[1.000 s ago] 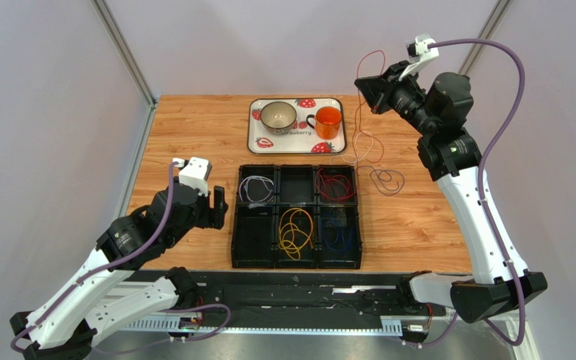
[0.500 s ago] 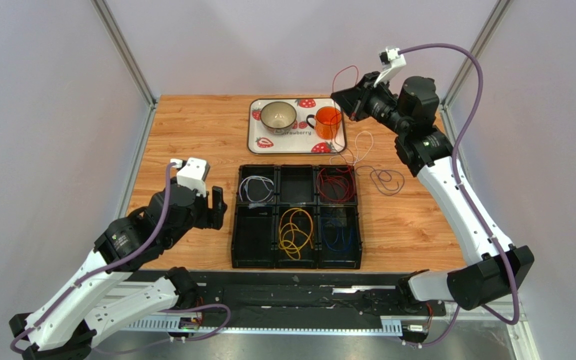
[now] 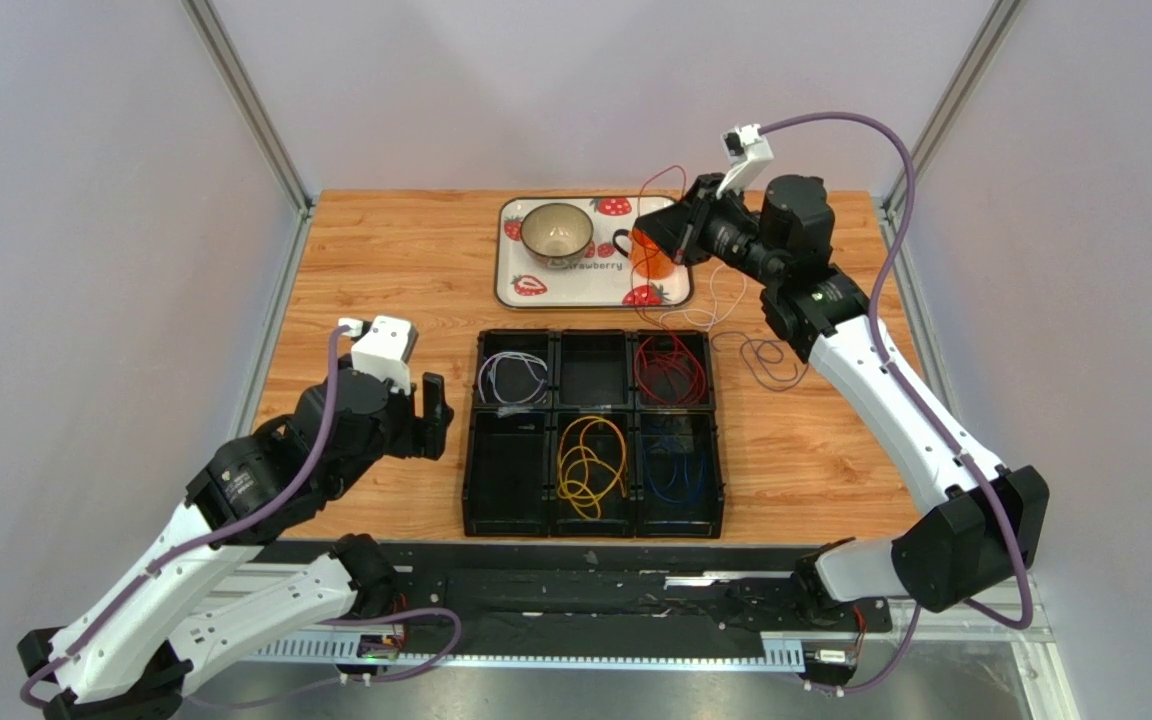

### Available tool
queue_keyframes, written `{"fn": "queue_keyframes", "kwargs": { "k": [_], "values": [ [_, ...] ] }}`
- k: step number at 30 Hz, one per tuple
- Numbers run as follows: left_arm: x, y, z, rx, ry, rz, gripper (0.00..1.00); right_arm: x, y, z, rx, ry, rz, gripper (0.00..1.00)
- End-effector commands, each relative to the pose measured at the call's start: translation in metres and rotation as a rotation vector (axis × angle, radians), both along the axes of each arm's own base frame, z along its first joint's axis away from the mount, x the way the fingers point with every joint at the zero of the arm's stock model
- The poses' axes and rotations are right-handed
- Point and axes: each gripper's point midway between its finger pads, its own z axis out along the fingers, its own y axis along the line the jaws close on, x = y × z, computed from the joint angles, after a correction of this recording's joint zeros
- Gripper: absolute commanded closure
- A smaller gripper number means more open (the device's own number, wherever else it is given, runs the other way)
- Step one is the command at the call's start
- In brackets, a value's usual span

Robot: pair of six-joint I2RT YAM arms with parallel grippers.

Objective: Untangle the cables

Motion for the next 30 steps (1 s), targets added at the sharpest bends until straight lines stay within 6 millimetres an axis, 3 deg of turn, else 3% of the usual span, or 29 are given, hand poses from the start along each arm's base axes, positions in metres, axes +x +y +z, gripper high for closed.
{"fn": "queue_keyframes", "kwargs": {
  "k": [1,7,21,26,30],
  "values": [
    [0.002,0.002,0.004,-0.008,-0.015,0.012,0.22,-0.005,0.003,0.005,0.048,-0.017,-0.002,1.0],
    [0.002,0.003,0.004,-0.009,-0.017,0.013,0.22,-0.014,-0.005,-0.016,0.042,0.026,-0.034,1.0],
    [0.002,0.002,0.003,-0.007,-0.015,0.013,0.22,-0.014,-0.023,-0.106,-0.075,0.181,-0.124,1.0],
    [0.002,0.002,0.003,-0.004,-0.013,0.013,0.22,-0.013,-0.036,-0.129,-0.149,0.224,-0.188,1.0],
    [0.003,0.001,0.003,-0.005,-0.014,0.013,0.23,-0.01,-0.06,-0.15,-0.234,0.256,-0.298,1.0]
  ]
}}
